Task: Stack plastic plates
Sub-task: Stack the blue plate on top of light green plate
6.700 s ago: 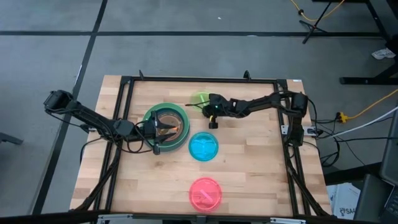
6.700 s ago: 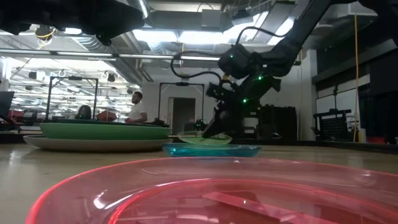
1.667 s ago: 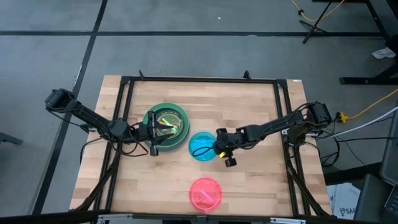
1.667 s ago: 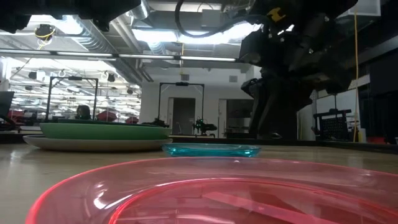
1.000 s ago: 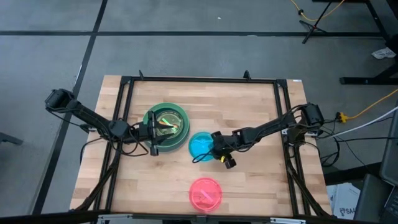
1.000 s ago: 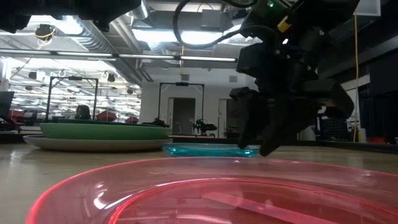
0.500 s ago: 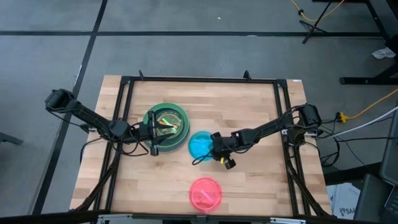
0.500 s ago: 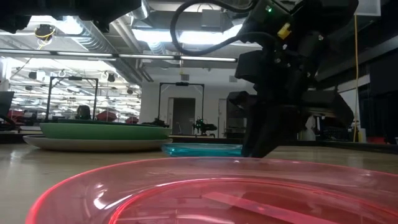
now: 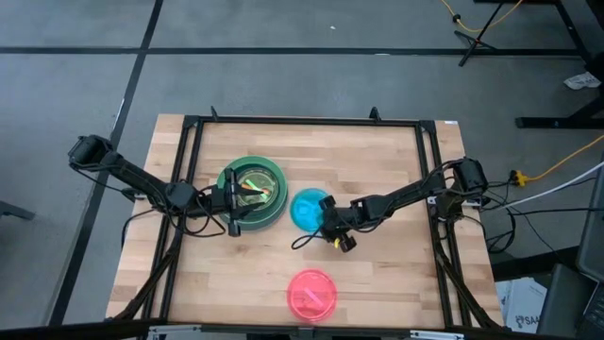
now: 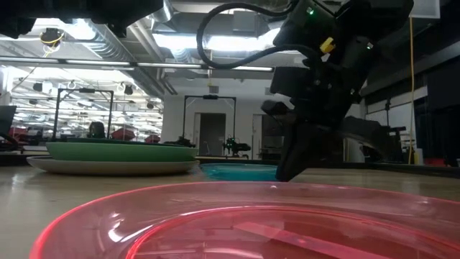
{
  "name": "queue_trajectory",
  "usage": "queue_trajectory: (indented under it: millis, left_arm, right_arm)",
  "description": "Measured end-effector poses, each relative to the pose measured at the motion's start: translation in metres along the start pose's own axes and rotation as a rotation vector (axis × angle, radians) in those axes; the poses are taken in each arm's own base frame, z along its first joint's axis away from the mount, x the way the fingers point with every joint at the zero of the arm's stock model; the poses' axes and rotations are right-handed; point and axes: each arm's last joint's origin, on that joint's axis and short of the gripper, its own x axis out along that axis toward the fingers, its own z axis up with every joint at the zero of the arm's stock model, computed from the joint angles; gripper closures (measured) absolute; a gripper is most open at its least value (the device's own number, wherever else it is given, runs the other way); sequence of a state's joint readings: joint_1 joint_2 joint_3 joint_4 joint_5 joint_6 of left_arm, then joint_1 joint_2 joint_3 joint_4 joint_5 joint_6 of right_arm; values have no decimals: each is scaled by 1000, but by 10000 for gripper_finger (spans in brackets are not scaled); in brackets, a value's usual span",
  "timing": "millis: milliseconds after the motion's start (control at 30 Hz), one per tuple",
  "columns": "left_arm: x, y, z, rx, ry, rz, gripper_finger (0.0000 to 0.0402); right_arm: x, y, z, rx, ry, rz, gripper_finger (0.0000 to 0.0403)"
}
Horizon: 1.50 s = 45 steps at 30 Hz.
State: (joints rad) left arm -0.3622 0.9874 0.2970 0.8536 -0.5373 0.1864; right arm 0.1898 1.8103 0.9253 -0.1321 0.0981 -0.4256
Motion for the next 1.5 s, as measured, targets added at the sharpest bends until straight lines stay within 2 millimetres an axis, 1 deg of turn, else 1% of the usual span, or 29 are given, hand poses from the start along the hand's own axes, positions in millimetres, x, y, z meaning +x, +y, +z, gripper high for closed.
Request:
queue_trajectory:
  millis: [133,433,633,900,1033,1133,1200,1333,1467,1500]
  left_arm:
    - [0,0,0,-1,0,0,278]
    - [0,0,0,0,0,0,278]
    - [0,0,0,0,0,0,278]
    - [0,0,0,0,1,0,278]
    - [0,0,0,0,0,0,278]
    - [0,0,0,0,0,0,278]
    - [0,0,0,0,0,0,278]
    - [0,0,0,0,0,0,278]
    - [0,0,0,1,1,0,278]
    - [0,0,0,0,1,0,278]
  right_arm:
    - [-1,-2,1,-23,21,-30,400]
    - [-14,-17,22,-56,91,-138,398]
    - [-24,-25,35,-82,127,-164,398]
    - [-42,-38,50,-114,210,-262,398]
    - [-47,-44,61,-138,167,-287,398]
    - [-47,-49,68,-159,94,-315,398]
    - [-47,-55,70,-166,34,-300,398]
    - [-43,-69,71,-177,-57,-265,398]
    - [-34,-82,70,-153,-147,-239,398]
    - [-29,-85,69,-149,-170,-229,398]
